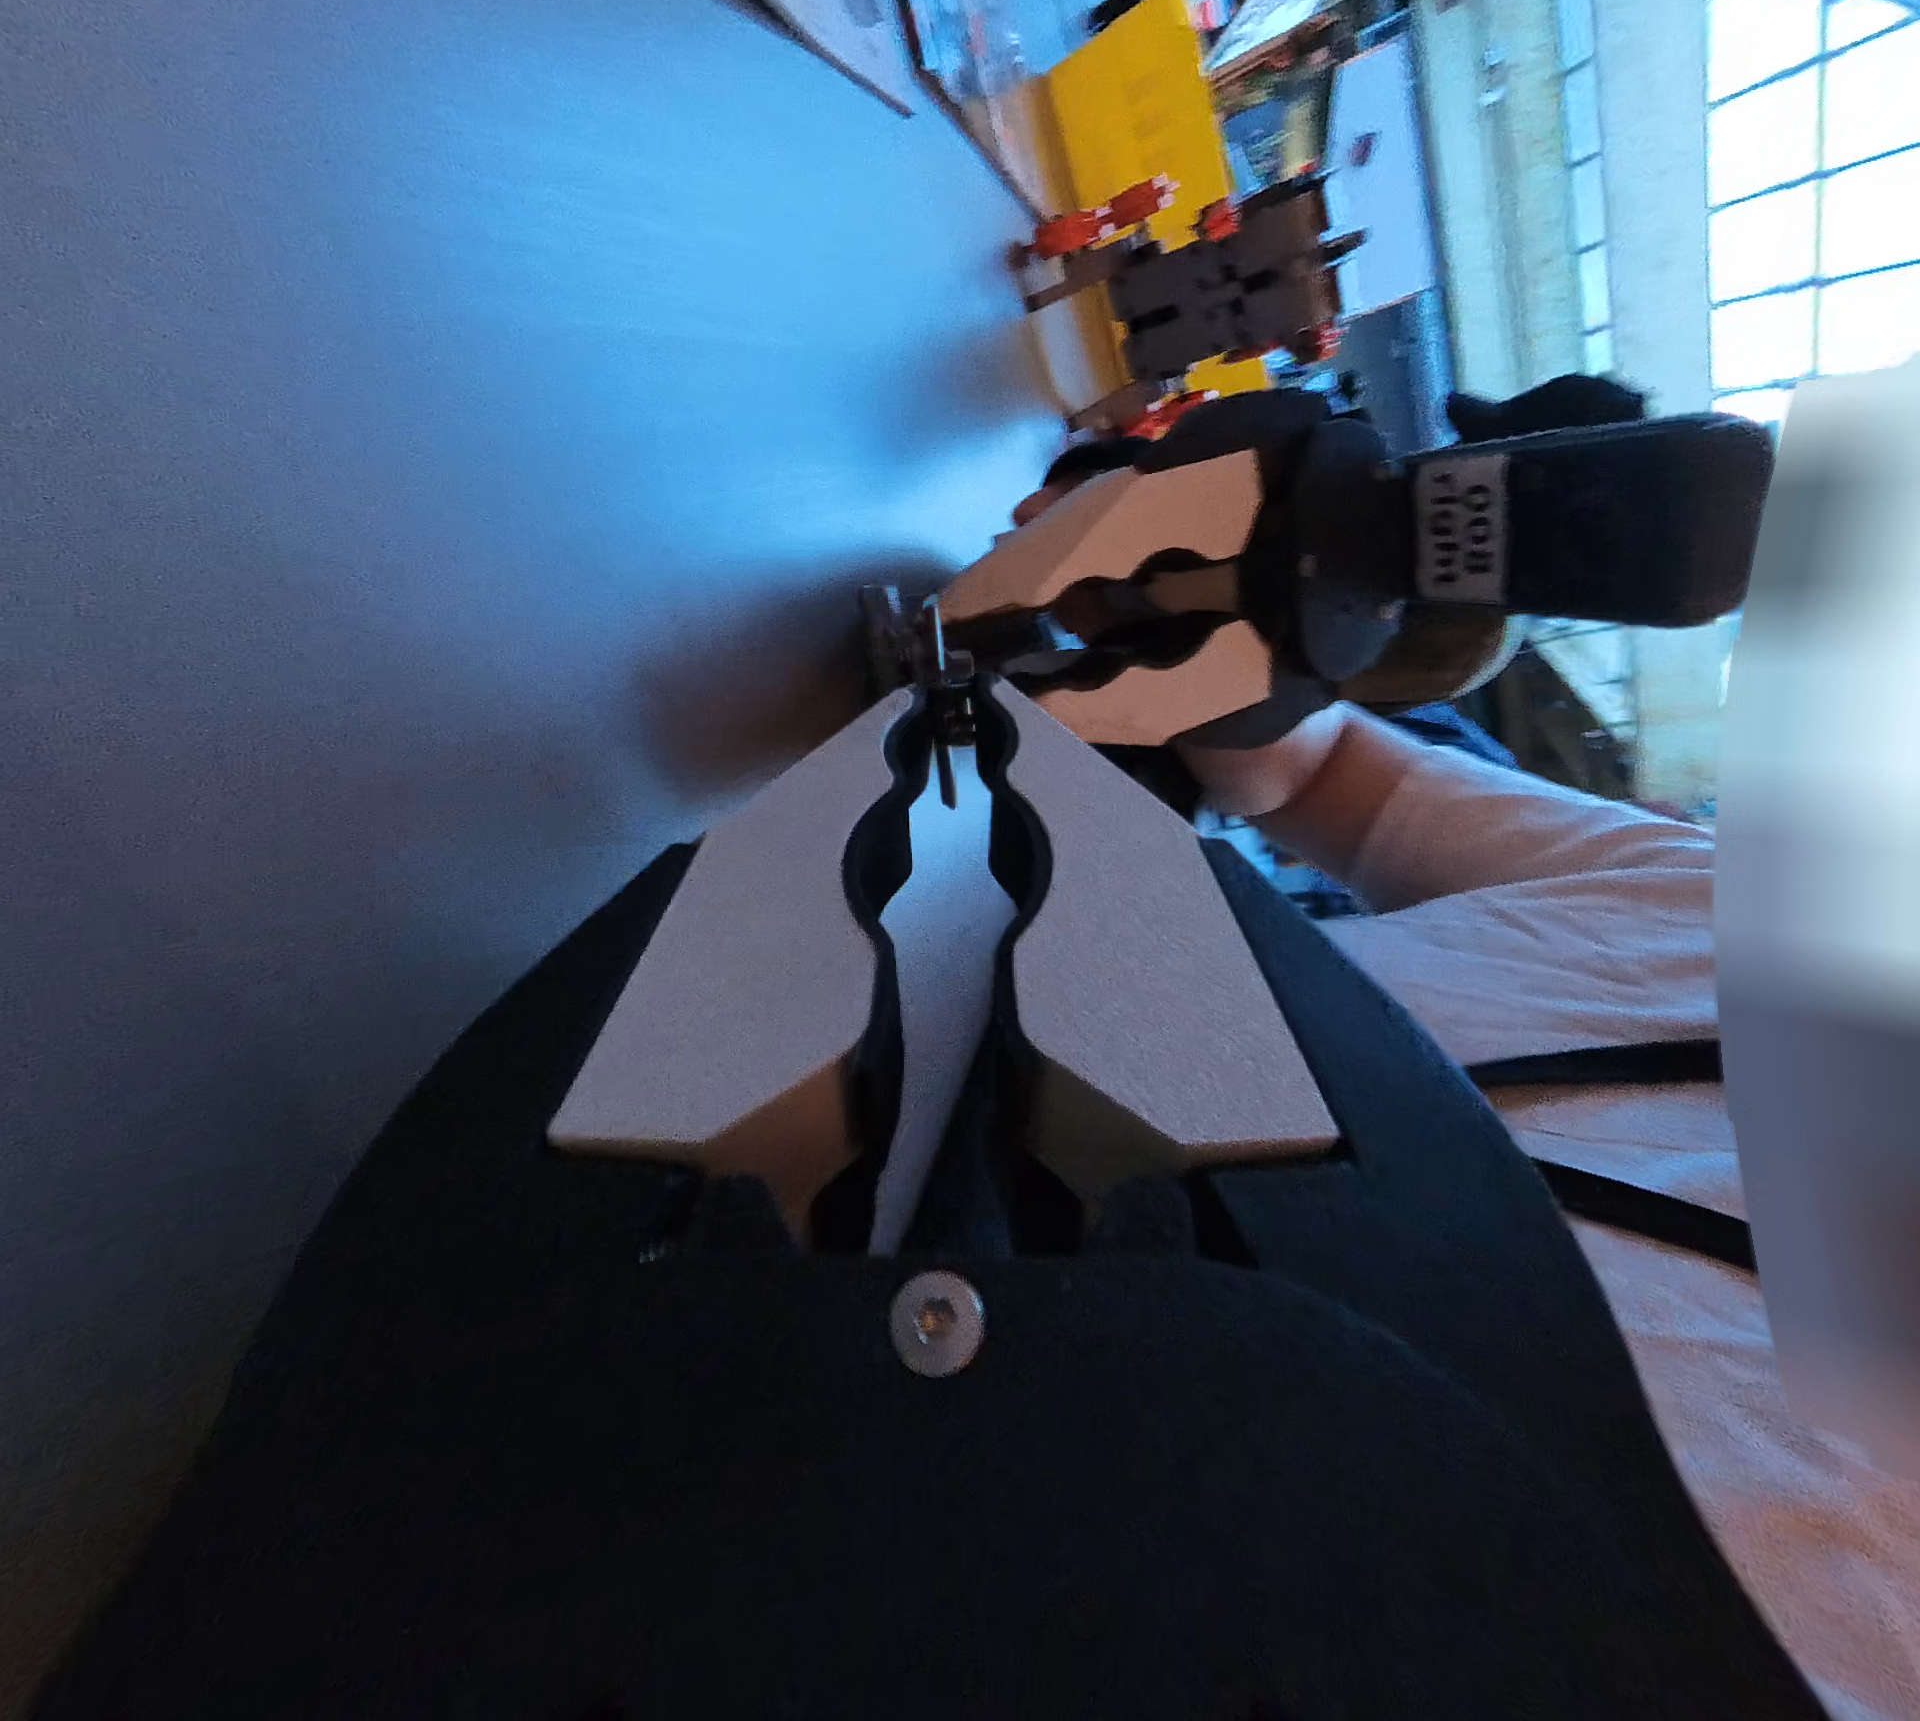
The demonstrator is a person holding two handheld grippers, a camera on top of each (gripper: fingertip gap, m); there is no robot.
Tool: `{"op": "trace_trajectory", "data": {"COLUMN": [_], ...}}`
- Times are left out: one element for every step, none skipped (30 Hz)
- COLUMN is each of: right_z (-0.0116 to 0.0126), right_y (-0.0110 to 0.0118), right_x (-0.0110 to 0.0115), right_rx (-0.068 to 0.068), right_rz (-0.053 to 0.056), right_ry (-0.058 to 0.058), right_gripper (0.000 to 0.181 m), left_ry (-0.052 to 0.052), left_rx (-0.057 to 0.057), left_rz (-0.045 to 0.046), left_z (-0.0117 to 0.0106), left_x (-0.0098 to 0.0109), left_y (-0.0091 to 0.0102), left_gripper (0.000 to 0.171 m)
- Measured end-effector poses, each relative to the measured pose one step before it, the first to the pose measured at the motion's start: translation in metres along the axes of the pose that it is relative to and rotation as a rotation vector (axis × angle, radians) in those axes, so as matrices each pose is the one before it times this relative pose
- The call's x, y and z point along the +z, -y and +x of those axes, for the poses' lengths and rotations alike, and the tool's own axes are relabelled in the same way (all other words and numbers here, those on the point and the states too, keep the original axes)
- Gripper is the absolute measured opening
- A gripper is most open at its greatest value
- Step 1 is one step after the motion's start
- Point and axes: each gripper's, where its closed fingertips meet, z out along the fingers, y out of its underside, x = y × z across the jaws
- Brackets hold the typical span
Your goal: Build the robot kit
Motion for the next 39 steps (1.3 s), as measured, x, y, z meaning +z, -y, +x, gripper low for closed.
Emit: {"op": "trace_trajectory", "data": {"right_z": [-0.00037,-0.00006,-0.00007,0.00006,-0.00015,-0.00008,0.00013,0.00026,0.00027,-0.00017,0.00015,0.00016,0.00014,0.00029,0.00023,0.00026,0.00024,0.00007,0.00025,0.00057,0.00003,0.0004,0.00068,0.00019,0.00004,0.00041,0.00065,0.00018,0.00031,0.00033,0.00029,0.0,-0.00006,-0.00022,-0.00009,-0.00011,0.00028,0.00015,0.00023], "right_y": [-0.00083,-0.00016,-0.00009,0.00016,0.00081,0.00076,0.00016,0.00055,0.00088,0.00077,0.00019,0.00055,0.0011,0.00117,0.00139,0.00151,0.0012,0.00081,0.00154,0.00109,0.00153,0.00162,0.00159,0.00157,0.00182,0.00101,0.00084,0.00004,0.00014,0.0013,0.00095,0.00063,0.0007,0.00039,-0.00007,0.00025,0.00064,0.00086,0.00064], "right_x": [0.0006,0.00017,-0.00007,-0.00019,-0.00039,-0.00048,-0.0003,-0.00047,-0.00056,-0.00041,-0.00017,-0.00024,-0.00053,-0.00065,-0.00067,-0.00057,-0.00058,-0.00051,-0.00075,-0.00078,-0.00063,-0.00073,-0.0007,-0.00078,-0.00069,-0.00068,-0.00051,-0.00029,-0.00015,-0.00052,-0.00041,-0.0004,-0.00034,-0.00036,-0.00027,-0.00028,-0.00053,-0.00054,-0.00047], "right_rx": [-0.0038,-0.0081,-0.0078,-0.0048,-0.0041,-0.0035,-0.0034,-0.0038,-0.0047,-0.0024,0.0005,0.0005,-0.0012,-0.0011,-0.0007,-0.0018,-0.0037,-0.0046,-0.0065,-0.0068,-0.0079,-0.0059,-0.0065,-0.0082,-0.0073,-0.0052,-0.0084,-0.0088,-0.0078,-0.0101,-0.0085,-0.0071,-0.0092,-0.0104,-0.0099,-0.009,-0.0063,-0.0036,0.0008], "right_rz": [-0.0065,-0.0011,-0.001,-0.001,0.0035,0.004,0.0002,0.0031,0.006,0.004,0.0011,0.0038,0.0074,0.0067,0.0076,0.0089,0.0064,0.0039,0.0086,0.0051,0.0071,0.0089,0.0073,0.0077,0.0099,0.0043,0.0034,-0.0012,-0.0005,0.0067,0.0017,-0.0003,0.0031,0.0011,-0.0019,0.0008,0.0031,0.0048,0.0059], "right_ry": [0.0005,-0.0033,-0.0022,-0.0029,-0.0016,-0.0014,-0.0024,-0.0031,-0.0022,0.0008,-0.0002,-0.0012,-0.0007,-0.0008,-0.0012,-0.0023,-0.003,-0.0026,-0.0039,-0.0064,-0.0026,-0.0052,-0.0062,-0.0038,-0.0023,-0.0053,-0.0067,-0.0037,-0.0061,-0.0076,-0.0056,-0.0037,-0.0048,-0.0034,-0.003,-0.0037,-0.0044,-0.0014,-0.0001], "right_gripper": [0.013,0.013,0.013,0.013,0.013,0.013,0.013,0.013,0.013,0.013,0.013,0.013,0.013,0.013,0.013,0.013,0.013,0.013,0.012,0.013,0.013,0.012,0.012,0.012,0.012,0.012,0.013,0.012,0.013,0.012,0.012,0.012,0.012,0.012,0.012,0.012,0.012,0.012,0.012], "left_ry": [0.0315,0.007,-0.0067,-0.0058,0.0016,0.0036,0.0025,0.0065,0.0111,0.0099,0.0105,0.0073,0.0045,0.0051,0.0062,0.0065,0.0073,0.0146,0.0059,0.0034,0.0049,-0.0023,-0.0025,-0.0006,-0.0009,-0.0016,-0.0062,-0.007,-0.0101,-0.0157,-0.0159,-0.0093,-0.0126,-0.0169,-0.0149,-0.022,-0.0233,-0.0219,-0.0181], "left_rx": [0.0169,0.0039,-0.0016,0.0013,0.0007,0.0018,0.0036,0.0036,0.006,0.0103,0.0079,0.0055,0.0034,0.0031,0.0054,0.0059,0.0055,0.0035,0.0089,0.0041,-0.0009,0.0017,0.0047,-0.0034,-0.0084,-0.0084,-0.0084,-0.0079,-0.008,-0.0095,-0.0119,-0.0105,-0.0079,-0.0095,-0.0131,-0.0066,-0.0032,-0.005,0.0003], "left_rz": [-0.01508,-0.00822,-0.00302,-0.00397,-0.00856,-0.00365,0.00248,0.00716,0.00243,-0.00404,-0.00154,0.00563,0.00024,-0.00172,0.00112,0.0003,-0.0008,-0.00396,0.00108,0.00245,-0.00338,0.002,0.00553,0.00614,0.01117,0.01189,0.00551,0.00034,-0.00021,-0.00304,-0.00299,0.00017,0.00205,0.002,0.00097,0.00349,0.00426,0.00416,0.00376], "left_z": [-0.00405,-0.00057,0.00138,0.00123,-0.00001,-0.00009,0.00033,-0.00026,-0.00062,-0.00023,-0.00027,0.00019,0.00055,0.00061,0.00061,0.00062,0.00061,-0.00037,0.00128,0.00135,0.00054,0.00176,0.00154,0.00057,0.00037,0.00006,0.00052,0.00051,0.00074,0.0014,0.00133,-0.00003,0.00046,0.00108,0.00048,0.00142,0.00155,0.00125,0.00134], "left_x": [0.00109,0.00109,0.00083,0.0006,0.00025,-0.00034,-0.00068,-0.00099,-0.00095,-0.00056,-0.00036,-0.00024,-0.00044,-0.00064,-0.00058,-0.00047,-0.00048,-0.00048,-0.00039,-0.0007,-0.0008,-0.00084,-0.00078,-0.0006,-0.00051,-0.00016,0.00015,0.00025,0.00051,0.00092,0.001,0.00079,0.00071,0.00059,0.00014,0.00003,-0.00012,-0.00021,-0.00033], "left_y": [-0.002,-0.0009,-0.0001,-0.00025,-0.00087,0.00004,0.00094,0.00167,0.00083,-0.00005,0.00036,0.00136,0.0004,0.00031,0.00044,0.00056,0.00033,0.00004,0.00062,0.00094,0.0003,0.00109,0.00149,0.00151,0.00198,0.00196,0.00072,-0.00013,-0.00024,-0.00085,-0.00095,-0.00043,-0.00025,-0.00037,-0.00054,0.00003,0.00014,0.00016,-0.00016], "left_gripper": [0.005,0.006,0.006,0.006,0.006,0.007,0.008,0.007,0.007,0.007,0.007,0.007,0.007,0.007,0.007,0.007,0.007,0.006,0.006,0.005,0.005,0.005,0.005,0.006,0.006,0.006,0.006,0.006,0.007,0.008,0.008,0.008,0.008,0.008,0.008,0.008,0.008,0.007,0.007]}}
